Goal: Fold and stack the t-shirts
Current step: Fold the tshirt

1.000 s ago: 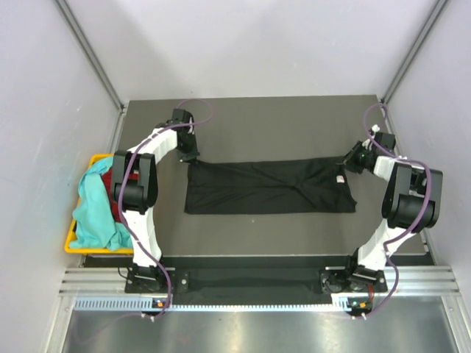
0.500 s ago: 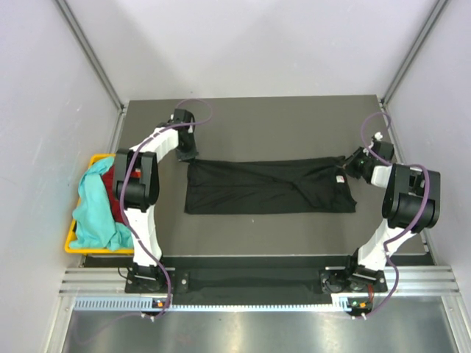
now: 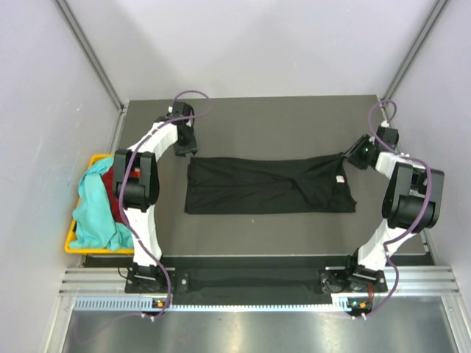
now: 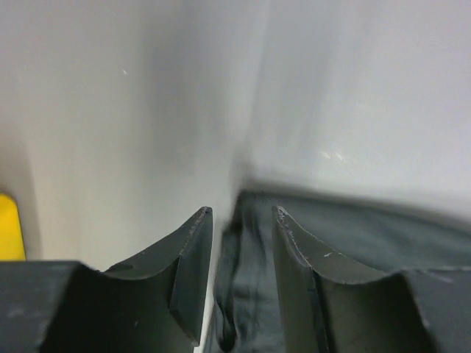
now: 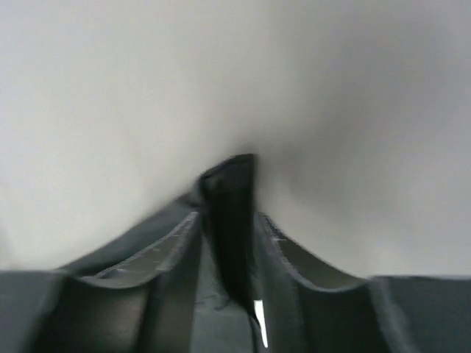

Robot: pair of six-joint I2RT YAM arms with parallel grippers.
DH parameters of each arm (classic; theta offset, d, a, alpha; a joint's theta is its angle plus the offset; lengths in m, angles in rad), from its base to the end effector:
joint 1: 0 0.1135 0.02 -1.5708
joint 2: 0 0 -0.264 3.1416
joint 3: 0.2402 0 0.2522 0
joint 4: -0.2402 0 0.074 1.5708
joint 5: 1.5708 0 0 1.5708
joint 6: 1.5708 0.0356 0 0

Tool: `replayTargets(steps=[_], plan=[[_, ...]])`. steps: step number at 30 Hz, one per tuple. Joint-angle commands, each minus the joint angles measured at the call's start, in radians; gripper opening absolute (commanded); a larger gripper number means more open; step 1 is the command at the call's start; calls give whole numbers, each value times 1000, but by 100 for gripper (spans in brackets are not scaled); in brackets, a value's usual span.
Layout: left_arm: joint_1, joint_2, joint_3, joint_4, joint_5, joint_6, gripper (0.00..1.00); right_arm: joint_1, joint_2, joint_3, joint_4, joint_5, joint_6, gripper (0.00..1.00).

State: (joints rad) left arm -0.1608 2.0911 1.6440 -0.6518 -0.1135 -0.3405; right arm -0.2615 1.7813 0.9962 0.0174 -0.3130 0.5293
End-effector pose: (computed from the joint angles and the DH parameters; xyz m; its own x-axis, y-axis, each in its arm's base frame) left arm 0.4427 -0.0677 0.1933 -0.8649 -0.1959 -0.4622 -0.1916 0.9798 -0.0567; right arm 0.3588 -0.0847 0.1660 -0.5629 0.6480 -0.5131 0.3663 0.7521 0.5479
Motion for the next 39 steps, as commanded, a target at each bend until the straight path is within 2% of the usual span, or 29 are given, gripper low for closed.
replayTargets(steps=[1, 2, 3, 4, 5, 8, 11, 15, 18, 21, 26, 35, 39], plan=[[-19, -159, 13, -23, 38, 1, 43, 14, -66, 102, -273, 181, -55, 38], [-20, -183, -19, -13, 76, -3, 43, 18, -80, 120, -352, 205, -61, 39], [-23, -233, -48, 29, 197, -9, 42, 24, -121, 122, -382, 241, -75, 40], [-25, -258, -82, 56, 198, -12, 41, 30, -143, 117, -402, 259, -81, 41], [-25, -281, -114, 73, 266, -23, 41, 36, -167, 107, -418, 274, -84, 41], [-29, -344, -263, 144, 345, -66, 38, 80, -252, 82, -482, 299, -103, 41], [-34, -341, -314, 150, 402, -80, 35, 174, -321, 50, -539, 307, -104, 40], [-36, -330, -311, 92, 423, -51, 33, 397, -371, 27, -576, 382, -124, 39], [-36, -376, -328, 84, 410, -37, 33, 545, -402, -4, -565, 435, -153, 34], [-36, -430, -346, 83, 399, -34, 33, 637, -366, -11, -566, 425, -166, 28], [-36, -491, -384, 86, 376, -22, 34, 717, -257, -7, -588, 443, -152, 18], [-36, -510, -397, 89, 347, -14, 34, 772, -195, -1, -593, 567, -135, 18], [-36, -502, -397, 87, 339, -12, 34, 775, -188, 5, -594, 624, -150, 20]])
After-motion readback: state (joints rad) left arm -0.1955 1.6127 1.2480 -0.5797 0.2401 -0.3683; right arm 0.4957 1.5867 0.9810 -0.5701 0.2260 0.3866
